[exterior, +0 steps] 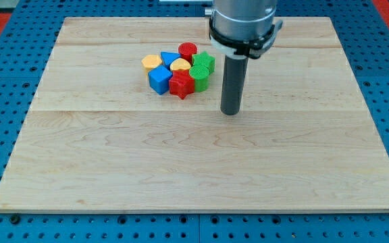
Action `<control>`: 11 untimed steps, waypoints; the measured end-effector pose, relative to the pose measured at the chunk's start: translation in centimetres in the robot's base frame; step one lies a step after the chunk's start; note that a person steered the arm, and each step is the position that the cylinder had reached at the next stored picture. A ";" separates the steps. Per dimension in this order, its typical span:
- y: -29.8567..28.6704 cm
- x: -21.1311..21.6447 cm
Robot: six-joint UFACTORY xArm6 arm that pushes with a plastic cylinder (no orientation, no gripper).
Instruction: Slightly push the green star close to the red circle
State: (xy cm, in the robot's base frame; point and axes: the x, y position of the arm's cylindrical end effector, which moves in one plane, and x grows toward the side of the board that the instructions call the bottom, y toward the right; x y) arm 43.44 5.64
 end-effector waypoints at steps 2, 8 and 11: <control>3.2 -3.6; 0.9 -7.4; -11.9 -9.6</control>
